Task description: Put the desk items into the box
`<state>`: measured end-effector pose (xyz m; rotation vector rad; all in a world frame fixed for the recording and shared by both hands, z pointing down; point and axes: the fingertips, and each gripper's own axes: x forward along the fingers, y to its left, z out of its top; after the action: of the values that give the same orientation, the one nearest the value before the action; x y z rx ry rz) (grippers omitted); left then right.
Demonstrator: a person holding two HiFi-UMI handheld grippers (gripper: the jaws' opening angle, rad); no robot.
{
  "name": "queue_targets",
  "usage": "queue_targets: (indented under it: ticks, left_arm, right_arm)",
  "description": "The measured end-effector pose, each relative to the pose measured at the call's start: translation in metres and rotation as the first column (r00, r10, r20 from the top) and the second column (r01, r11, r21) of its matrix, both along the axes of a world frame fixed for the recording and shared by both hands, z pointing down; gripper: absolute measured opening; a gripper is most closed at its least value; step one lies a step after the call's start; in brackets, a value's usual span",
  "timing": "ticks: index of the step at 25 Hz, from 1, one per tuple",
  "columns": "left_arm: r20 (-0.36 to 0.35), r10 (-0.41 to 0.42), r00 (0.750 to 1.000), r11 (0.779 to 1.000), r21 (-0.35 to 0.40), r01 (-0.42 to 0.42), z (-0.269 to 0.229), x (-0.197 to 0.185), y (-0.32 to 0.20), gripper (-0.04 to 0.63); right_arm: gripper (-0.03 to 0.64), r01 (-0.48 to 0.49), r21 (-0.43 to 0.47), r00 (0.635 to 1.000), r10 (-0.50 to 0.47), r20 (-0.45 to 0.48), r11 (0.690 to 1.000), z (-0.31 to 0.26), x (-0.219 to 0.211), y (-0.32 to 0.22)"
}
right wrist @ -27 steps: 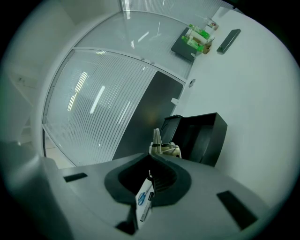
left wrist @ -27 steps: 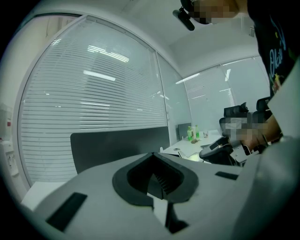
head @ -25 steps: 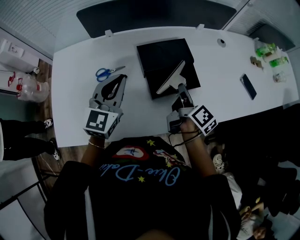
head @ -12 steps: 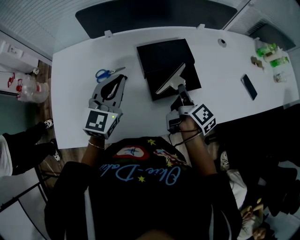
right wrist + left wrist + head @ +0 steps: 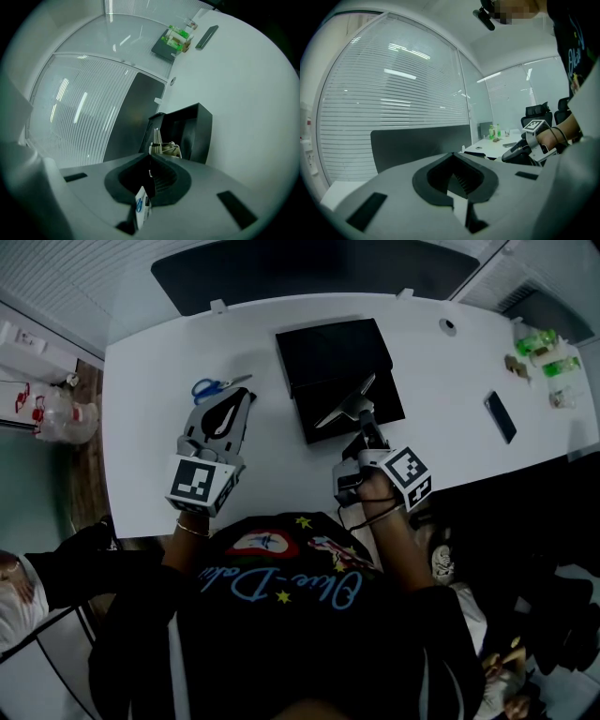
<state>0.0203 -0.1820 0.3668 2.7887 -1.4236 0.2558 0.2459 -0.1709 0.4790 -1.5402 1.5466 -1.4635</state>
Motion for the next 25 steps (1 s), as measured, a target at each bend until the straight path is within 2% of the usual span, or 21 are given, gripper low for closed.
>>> queue_targets:
  ticks: [25]
  left_arm:
    - [-0.006,-0.02,1.0,1.0,-0.009,0.02,0.004,-0.01,-0.006,0.009]
  right_arm:
    - [0.015,-0.114,-0.075,0.992,0.118,0.052,0.991,0.01,0.008,-0.006]
